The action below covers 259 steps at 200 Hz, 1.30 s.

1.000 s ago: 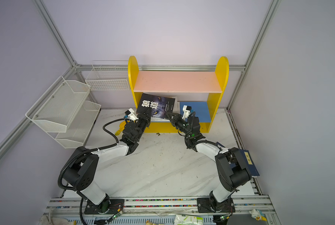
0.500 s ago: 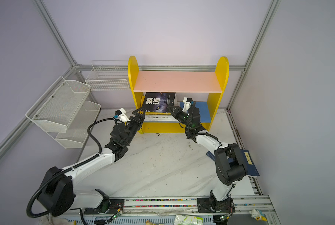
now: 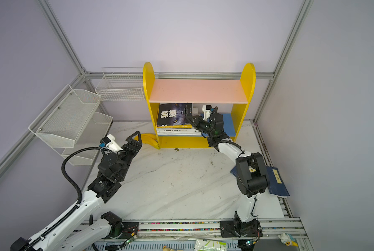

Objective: Stacking books/files
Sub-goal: Place the book at the bookshelf.

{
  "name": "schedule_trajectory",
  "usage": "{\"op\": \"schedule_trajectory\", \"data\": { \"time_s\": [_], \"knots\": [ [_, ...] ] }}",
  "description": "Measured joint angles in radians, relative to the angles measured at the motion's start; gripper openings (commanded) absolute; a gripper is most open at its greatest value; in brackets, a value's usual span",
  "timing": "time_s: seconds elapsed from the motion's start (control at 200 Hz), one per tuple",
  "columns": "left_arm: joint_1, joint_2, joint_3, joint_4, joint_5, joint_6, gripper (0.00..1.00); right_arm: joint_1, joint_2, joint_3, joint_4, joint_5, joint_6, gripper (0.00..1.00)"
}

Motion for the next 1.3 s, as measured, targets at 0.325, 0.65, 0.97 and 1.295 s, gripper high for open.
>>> {"op": "schedule_trajectory", "data": {
  "time_s": [0.325,0.65,0.97,1.295],
  "knots": [
    [0.008,-0.010,-0.018,-0.049,-0.015,0.013,0.91,0.001,0.014,0.007,0.000,-0.003,0.005,0.10],
    [0.008,0.007,-0.034,-0.038,-0.013,0.004,0.91,0.001,0.033,0.010,0.010,0.006,0.040,0.10],
    [0.008,0.037,-0.035,-0.032,-0.002,-0.008,0.92,0.001,0.048,0.010,0.027,0.019,0.068,0.11],
    [0.008,0.084,-0.035,-0.026,0.014,0.021,0.97,0.001,0.054,0.071,-0.075,0.028,0.020,0.21]
  ]
}}
